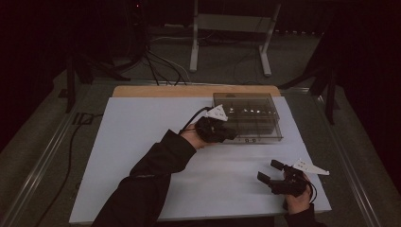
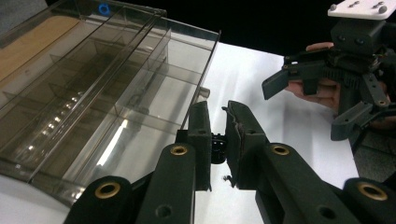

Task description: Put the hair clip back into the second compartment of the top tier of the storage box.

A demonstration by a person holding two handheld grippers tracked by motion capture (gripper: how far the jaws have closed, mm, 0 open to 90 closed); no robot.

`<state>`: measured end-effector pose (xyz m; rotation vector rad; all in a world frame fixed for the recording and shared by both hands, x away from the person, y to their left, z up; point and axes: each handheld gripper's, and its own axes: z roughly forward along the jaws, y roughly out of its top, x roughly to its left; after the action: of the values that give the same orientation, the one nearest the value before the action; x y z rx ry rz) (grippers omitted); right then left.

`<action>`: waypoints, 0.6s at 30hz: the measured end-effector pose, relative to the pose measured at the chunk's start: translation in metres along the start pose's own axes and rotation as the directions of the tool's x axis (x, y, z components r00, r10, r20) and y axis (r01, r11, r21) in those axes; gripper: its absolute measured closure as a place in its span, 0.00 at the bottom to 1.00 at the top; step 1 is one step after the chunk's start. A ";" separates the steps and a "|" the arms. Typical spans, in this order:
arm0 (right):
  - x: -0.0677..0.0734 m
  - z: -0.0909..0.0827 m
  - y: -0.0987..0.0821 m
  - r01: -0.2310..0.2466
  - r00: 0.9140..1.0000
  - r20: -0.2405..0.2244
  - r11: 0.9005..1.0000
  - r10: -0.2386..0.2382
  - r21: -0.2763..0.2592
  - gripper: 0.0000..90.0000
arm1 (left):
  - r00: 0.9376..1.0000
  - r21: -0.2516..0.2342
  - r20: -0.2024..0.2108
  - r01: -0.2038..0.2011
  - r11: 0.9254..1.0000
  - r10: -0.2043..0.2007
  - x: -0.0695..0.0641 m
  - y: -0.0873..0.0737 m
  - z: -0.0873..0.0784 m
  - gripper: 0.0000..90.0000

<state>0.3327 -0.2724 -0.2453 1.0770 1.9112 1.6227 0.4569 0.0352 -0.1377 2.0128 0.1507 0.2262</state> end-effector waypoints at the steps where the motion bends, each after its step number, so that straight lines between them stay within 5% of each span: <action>1: 0.000 0.000 0.000 0.000 1.000 -0.001 1.000 0.000 0.000 0.00 | 1.000 -0.003 0.005 0.003 1.000 -0.003 0.000 0.001 0.001 0.91; 18: 0.001 -0.001 -0.001 -0.001 1.000 -0.001 1.000 0.001 0.002 0.00 | 1.000 -0.012 0.014 0.008 1.000 -0.008 0.006 0.018 0.019 0.91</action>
<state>0.3309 -0.2726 -0.2454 1.0778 1.9140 1.6225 0.4667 0.0120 -0.1285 2.0007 0.1478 0.2071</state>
